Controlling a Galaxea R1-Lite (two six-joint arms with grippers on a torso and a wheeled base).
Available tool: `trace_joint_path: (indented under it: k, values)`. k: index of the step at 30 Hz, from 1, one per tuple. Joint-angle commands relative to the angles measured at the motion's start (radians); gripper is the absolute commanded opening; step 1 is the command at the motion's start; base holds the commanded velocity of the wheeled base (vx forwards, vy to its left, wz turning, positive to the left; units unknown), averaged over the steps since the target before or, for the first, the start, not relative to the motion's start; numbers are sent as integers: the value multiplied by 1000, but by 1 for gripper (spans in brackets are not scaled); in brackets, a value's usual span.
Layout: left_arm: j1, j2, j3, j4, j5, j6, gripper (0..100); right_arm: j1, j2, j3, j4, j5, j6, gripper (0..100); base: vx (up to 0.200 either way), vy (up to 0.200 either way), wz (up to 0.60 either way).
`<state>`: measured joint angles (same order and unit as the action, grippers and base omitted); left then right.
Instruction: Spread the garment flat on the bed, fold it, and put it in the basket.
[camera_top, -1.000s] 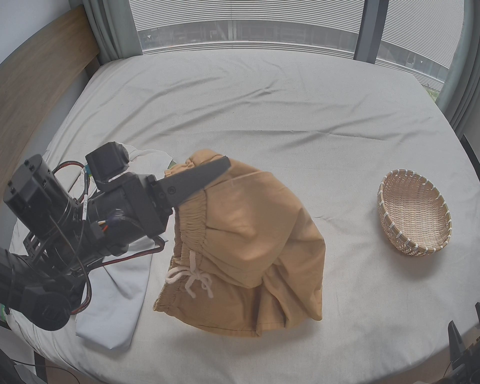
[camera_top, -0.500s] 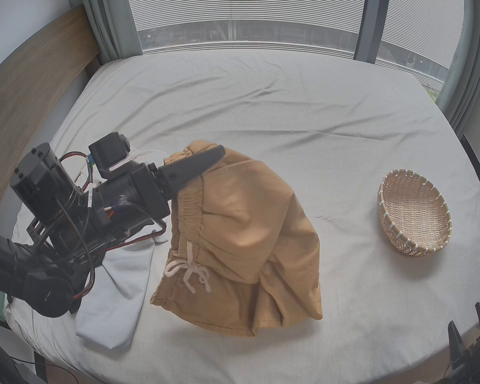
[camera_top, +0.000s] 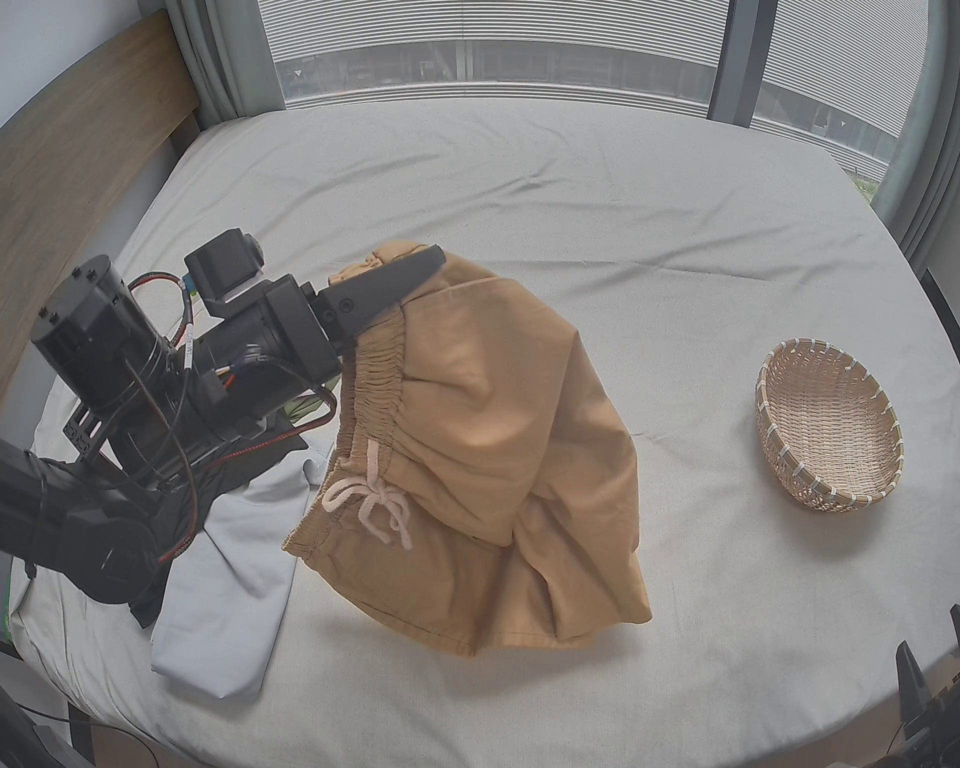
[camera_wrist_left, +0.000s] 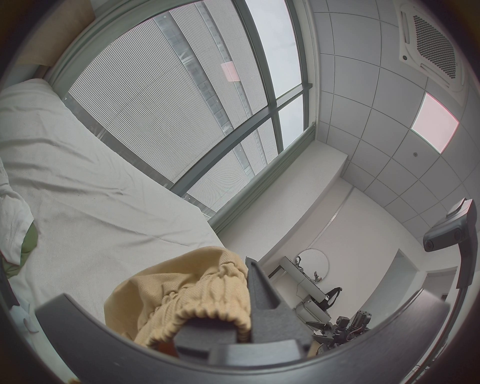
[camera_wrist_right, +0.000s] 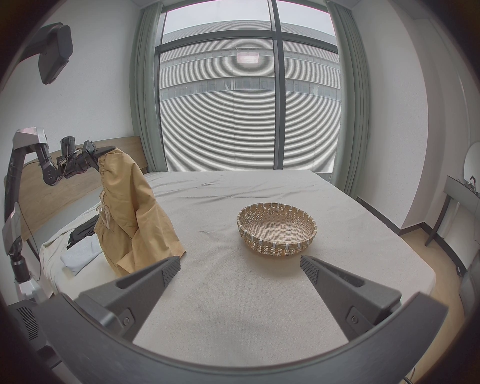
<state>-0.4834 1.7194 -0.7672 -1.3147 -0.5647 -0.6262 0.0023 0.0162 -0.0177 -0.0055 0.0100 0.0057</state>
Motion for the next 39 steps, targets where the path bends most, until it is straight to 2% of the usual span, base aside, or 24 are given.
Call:
trace_joint_path:
  k: [1,6,8,12,13,18,19,20,21,26,30,39]
  values:
    - [-1,13,5,0,-1,0,0,-1,-16,18,-1,-4,8,100,0,0,0]
    - [-1,14,-6,0,-6,0,0,-1,-16,4,-68,-24,10,100,0,0,0]
    - [0,14,-20,0,-7,0,0,-8,-1,-91,-114,-31,8,100,0,0,0]
    - [0,13,-24,0,-6,-1,0,13,125,-232,-77,-10,33,100,0,0,0]
    - [0,13,-24,0,-6,-1,0,36,157,-243,-70,10,68,100,0,0,0]
    - [5,9,-24,0,-6,0,0,183,400,-277,-71,130,393,100,0,0,0]
    - [5,9,-26,0,-6,0,0,203,447,-280,-77,140,428,100,0,0,0]
    - [5,9,-26,0,-6,0,0,203,447,-280,-77,140,428,100,0,0,0]
    - [6,9,-26,0,-6,0,0,240,545,-278,-125,153,471,100,0,0,0]
    - [12,11,-27,0,-6,0,0,269,742,-268,-312,153,476,100,0,0,0]
    - [12,11,-29,0,-6,0,0,271,835,-275,-372,151,481,100,0,0,0]
    - [26,14,-34,0,-7,-1,0,271,1104,-248,-568,157,586,100,0,0,0]
